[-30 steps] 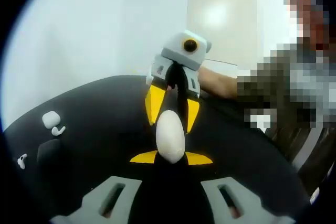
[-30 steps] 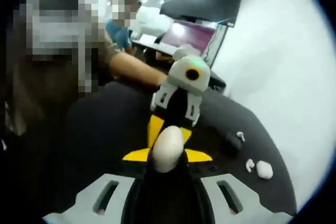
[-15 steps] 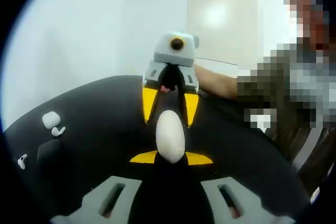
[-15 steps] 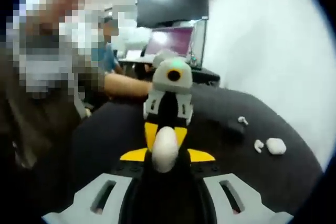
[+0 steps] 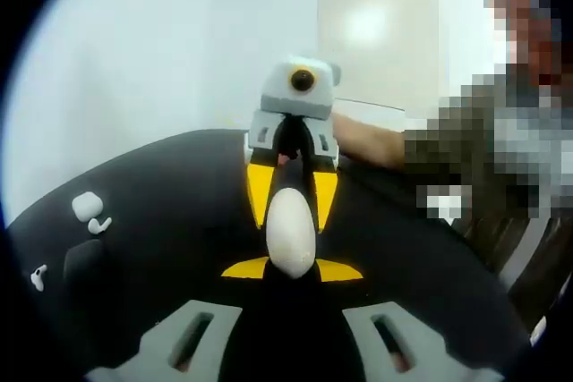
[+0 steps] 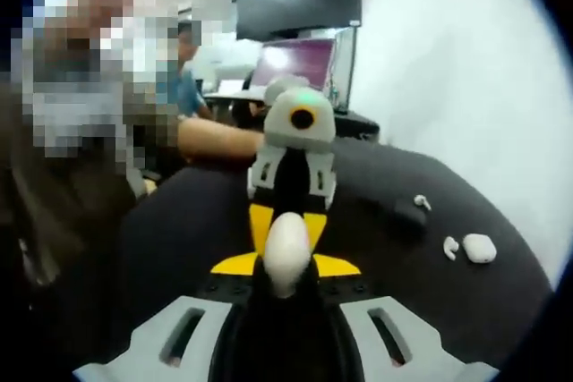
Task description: Pick up three earphones and place each one into its charging case using tactile feedback, ensure that each earphone is properly inserted and securely positioned inside the case.
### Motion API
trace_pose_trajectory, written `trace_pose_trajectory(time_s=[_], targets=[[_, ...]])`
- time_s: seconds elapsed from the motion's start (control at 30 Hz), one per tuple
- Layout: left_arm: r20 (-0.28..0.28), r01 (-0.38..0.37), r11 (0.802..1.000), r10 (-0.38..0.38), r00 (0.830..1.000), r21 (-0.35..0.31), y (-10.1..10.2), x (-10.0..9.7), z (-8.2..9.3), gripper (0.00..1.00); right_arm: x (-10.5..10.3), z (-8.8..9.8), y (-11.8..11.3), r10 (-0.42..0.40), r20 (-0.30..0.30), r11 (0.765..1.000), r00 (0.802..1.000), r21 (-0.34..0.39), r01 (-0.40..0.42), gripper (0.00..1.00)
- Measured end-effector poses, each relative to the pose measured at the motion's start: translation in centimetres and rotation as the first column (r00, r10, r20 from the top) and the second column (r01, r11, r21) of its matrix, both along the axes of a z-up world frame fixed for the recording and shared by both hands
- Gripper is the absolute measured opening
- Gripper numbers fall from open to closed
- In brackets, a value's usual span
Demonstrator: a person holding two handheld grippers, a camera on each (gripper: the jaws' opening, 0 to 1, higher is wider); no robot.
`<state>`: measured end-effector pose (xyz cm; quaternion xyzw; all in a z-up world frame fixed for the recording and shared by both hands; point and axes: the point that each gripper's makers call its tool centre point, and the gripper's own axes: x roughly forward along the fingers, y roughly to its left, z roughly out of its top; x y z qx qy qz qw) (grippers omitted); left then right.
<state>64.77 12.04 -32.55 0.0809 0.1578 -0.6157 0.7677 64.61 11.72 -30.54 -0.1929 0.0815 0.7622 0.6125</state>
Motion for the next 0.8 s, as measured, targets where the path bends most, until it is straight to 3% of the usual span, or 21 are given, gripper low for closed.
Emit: trace_pose_trajectory(time_s=[0.1,0.3,0.4,0.43,0.53,0.57,0.67,0.73,0.8], targets=[[0.000,0.001,1.000,-0.001,1.000,0.001,0.0,0.0,0.0,0.15,0.0,0.2,0.1,-0.001,0.009,1.000,1.000,-0.011,0.001,0.23],[0.023,0.035,0.999,-0.035,0.999,0.001,-0.1,-0.5,0.2,0.14,-0.5,1.0,-0.3,0.007,-0.026,1.000,1.000,-0.021,-0.007,0.22],[0.027,0.024,1.000,-0.024,0.999,-0.012,0.1,-0.3,0.5,0.13,0.2,2.5,-0.5,-0.027,-0.007,0.999,1.000,0.028,0.028,0.22],[0.026,0.031,0.999,-0.031,0.999,-0.027,0.0,-0.4,0.7,0.13,0.6,3.5,-0.5,-0.050,-0.015,0.996,0.999,0.074,0.051,0.22],[0.025,0.030,0.999,-0.029,0.999,-0.022,-0.2,-0.4,0.6,0.11,2.7,6.3,-0.7,-0.144,-0.092,0.966,0.985,0.203,0.160,0.22],[0.027,0.032,0.999,-0.032,0.999,-0.011,-0.2,-0.4,0.4,0.11,3.8,6.8,-0.7,-0.193,-0.144,0.948,0.971,0.226,0.222,0.22],[0.032,0.034,0.999,-0.034,0.999,0.005,-0.2,-0.4,0.1,0.11,8.1,6.6,-1.8,-0.377,-0.334,0.866,0.864,0.203,0.457,0.21],[0.029,0.030,1.000,-0.030,0.999,-0.001,-0.2,-0.4,0.2,0.11,9.8,6.0,-2.8,-0.428,-0.387,0.831,0.817,0.188,0.524,0.21],[0.028,0.029,1.000,-0.029,0.999,-0.003,-0.2,-0.4,0.2,0.11,11.4,5.1,-3.8,-0.500,-0.446,0.779,0.743,0.142,0.610,0.21]])
